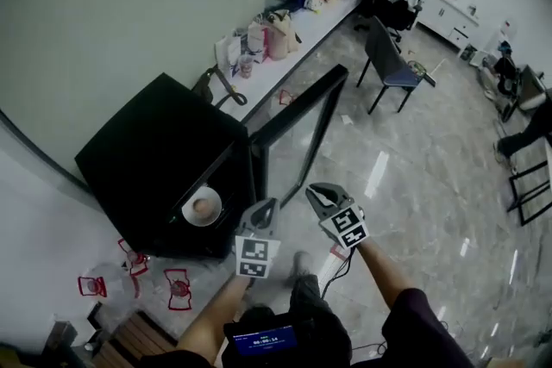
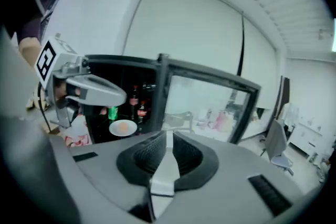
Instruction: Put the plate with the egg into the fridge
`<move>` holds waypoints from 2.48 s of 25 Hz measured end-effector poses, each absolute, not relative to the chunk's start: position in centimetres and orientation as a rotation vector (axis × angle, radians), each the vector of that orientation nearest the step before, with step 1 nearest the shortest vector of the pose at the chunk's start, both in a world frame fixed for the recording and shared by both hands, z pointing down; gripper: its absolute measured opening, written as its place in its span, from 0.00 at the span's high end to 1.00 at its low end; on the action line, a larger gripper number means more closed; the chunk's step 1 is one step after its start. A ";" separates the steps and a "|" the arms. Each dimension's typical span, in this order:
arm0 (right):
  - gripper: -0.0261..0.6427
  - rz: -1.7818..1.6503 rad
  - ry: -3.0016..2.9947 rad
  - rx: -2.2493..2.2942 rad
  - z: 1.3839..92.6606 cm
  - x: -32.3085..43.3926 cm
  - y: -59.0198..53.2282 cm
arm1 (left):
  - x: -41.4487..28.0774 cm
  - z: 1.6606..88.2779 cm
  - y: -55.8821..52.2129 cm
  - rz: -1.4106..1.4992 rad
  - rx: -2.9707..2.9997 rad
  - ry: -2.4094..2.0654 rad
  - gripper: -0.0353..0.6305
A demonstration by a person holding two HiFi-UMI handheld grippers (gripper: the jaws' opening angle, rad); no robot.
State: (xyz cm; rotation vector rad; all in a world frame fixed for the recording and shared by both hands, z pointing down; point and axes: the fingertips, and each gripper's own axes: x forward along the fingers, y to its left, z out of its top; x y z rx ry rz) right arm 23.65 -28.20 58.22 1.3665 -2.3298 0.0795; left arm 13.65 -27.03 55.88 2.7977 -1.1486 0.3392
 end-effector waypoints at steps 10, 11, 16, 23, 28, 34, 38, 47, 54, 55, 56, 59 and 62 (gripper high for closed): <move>0.71 0.268 -2.439 1.135 58.8 41.4 -39.2 | 30.9 54.5 -35.3 0.318 2.842 -1.166 0.93; 0.65 0.273 -2.447 1.090 59.3 42.0 -40.5 | 32.1 54.6 -36.4 0.327 2.831 -1.169 0.93; 0.44 0.279 -2.494 0.862 60.3 44.1 -46.5 | 36.5 54.3 -40.5 0.338 2.778 -1.210 0.93; 0.33 0.229 -2.540 0.639 59.0 42.6 -54.1 | 37.4 53.7 -43.9 0.375 2.723 -1.330 0.93; 0.33 0.180 -2.564 0.536 58.7 40.4 -55.2 | 36.3 53.6 -45.5 0.408 2.701 -1.385 0.93; 0.33 0.166 -2.541 0.575 58.8 40.0 -54.8 | 35.4 53.3 -45.0 0.397 2.699 -1.395 0.93; 0.33 0.206 -2.519 0.669 58.4 41.6 -52.2 | 35.2 52.8 -42.5 0.384 2.717 -1.357 0.93; 0.33 0.287 -2.339 1.002 58.3 45.2 -41.6 | 33.5 52.4 -33.5 0.360 2.846 -1.129 0.93; 0.31 0.362 -2.223 1.248 57.4 44.7 -31.6 | 29.7 52.2 -25.5 0.329 2.879 -1.012 0.93; 0.30 0.380 -2.217 1.269 57.3 44.3 -30.4 | 29.3 52.1 -24.5 0.329 2.881 -1.003 0.93; 0.30 0.391 -2.214 1.291 57.3 44.1 -29.2 | 28.9 52.1 -23.6 0.329 2.881 -0.995 0.93; 0.29 0.414 -2.216 1.348 57.0 43.4 -26.2 | 28.2 52.1 -21.3 0.329 2.871 -0.974 0.93; 0.29 0.420 -2.253 1.365 56.7 42.2 -23.3 | 27.6 52.4 -19.3 0.343 2.867 -0.976 0.93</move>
